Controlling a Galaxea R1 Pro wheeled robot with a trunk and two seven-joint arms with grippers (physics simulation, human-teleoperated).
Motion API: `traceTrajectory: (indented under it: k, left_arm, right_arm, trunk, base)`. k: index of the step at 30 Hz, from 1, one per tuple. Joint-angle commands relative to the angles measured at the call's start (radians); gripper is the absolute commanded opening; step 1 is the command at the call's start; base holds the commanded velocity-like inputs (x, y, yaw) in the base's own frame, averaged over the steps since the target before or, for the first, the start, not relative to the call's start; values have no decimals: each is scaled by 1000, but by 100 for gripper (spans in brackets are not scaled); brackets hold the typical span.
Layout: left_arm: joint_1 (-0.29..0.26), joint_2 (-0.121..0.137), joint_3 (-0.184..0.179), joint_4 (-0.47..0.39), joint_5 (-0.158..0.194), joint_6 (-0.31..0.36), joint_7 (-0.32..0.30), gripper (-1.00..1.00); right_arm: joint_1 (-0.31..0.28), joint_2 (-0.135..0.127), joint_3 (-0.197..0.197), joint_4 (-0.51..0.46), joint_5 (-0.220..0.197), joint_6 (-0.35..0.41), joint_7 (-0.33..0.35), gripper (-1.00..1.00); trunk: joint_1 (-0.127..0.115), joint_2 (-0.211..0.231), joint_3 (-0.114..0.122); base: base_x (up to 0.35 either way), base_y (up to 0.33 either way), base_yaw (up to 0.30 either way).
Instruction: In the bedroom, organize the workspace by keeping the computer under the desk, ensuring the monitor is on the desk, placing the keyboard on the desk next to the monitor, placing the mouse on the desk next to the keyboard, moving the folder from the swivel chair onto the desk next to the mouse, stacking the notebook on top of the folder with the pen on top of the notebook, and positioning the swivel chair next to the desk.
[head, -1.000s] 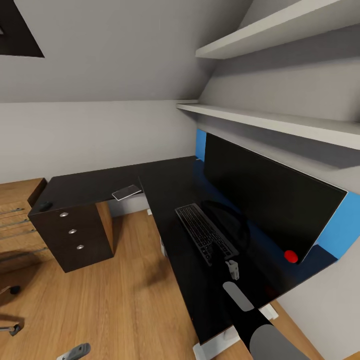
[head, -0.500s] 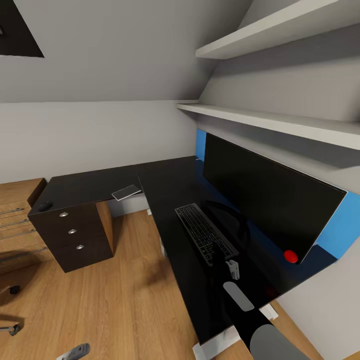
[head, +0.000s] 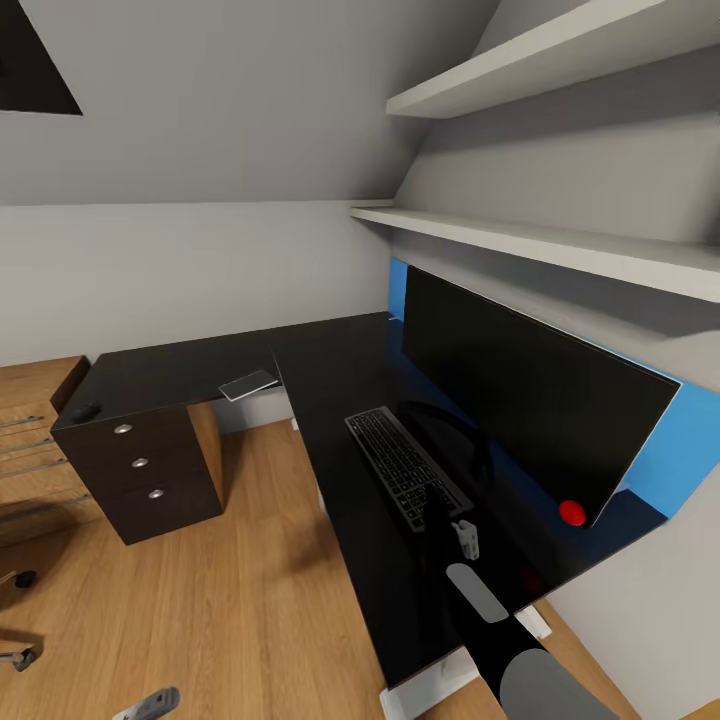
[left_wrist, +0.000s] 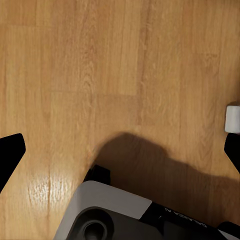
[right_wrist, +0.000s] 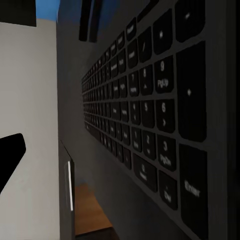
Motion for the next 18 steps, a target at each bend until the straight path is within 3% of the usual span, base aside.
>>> traceTrajectory:
  k: [1, 18]
  left_arm:
    - [0, 0, -1, -2, 10, 4, 8, 100]
    - [0, 0, -2, -2, 9, 5, 7, 100]
  right_arm:
    - [-1, -1, 6, 1, -10, -7, 5, 100]
    - [-1, -1, 6, 0, -11, -8, 6, 100]
  trunk:
    - [0, -1, -1]
    - [0, -1, -1]
  base:
    - [0, -2, 0]
    - [0, 0, 0]
